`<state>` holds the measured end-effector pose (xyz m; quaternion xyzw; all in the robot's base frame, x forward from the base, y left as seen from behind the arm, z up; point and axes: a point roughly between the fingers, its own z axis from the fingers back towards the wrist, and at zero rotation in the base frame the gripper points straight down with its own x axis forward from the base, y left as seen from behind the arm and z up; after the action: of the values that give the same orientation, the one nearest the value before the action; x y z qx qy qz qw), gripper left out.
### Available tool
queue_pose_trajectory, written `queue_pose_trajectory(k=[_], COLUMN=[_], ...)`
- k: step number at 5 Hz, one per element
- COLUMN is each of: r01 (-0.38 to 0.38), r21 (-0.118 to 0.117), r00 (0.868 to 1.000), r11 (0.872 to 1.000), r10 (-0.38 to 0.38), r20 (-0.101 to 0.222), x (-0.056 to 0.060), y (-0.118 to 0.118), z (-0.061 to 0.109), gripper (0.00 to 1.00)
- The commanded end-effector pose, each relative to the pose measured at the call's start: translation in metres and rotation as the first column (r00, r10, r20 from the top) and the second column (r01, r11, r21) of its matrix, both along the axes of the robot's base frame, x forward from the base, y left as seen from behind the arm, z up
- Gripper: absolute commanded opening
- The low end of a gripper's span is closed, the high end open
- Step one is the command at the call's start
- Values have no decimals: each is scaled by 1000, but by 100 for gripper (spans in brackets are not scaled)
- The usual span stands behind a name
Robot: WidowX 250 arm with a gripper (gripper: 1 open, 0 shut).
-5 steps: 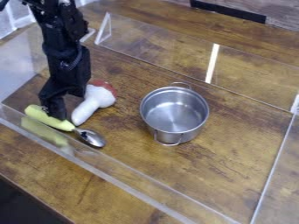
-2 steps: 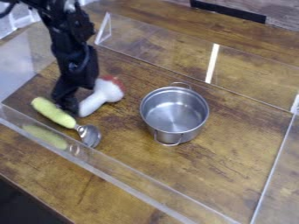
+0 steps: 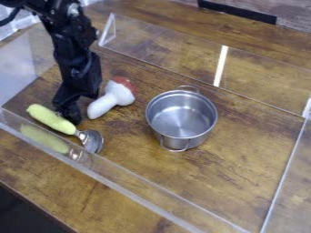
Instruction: Move the green spoon to the right
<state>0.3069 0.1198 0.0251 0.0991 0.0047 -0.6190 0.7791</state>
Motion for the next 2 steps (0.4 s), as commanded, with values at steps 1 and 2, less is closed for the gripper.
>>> queue_pose_trajectory(k=[1, 2], r01=[-19, -9], r21=[2, -11], r00=[1000, 1000], r11=[1000, 1000], r10=[19, 9], r20=[14, 13], x=[-11, -17], y=[18, 33], z=[16, 21], gripper=[100, 0])
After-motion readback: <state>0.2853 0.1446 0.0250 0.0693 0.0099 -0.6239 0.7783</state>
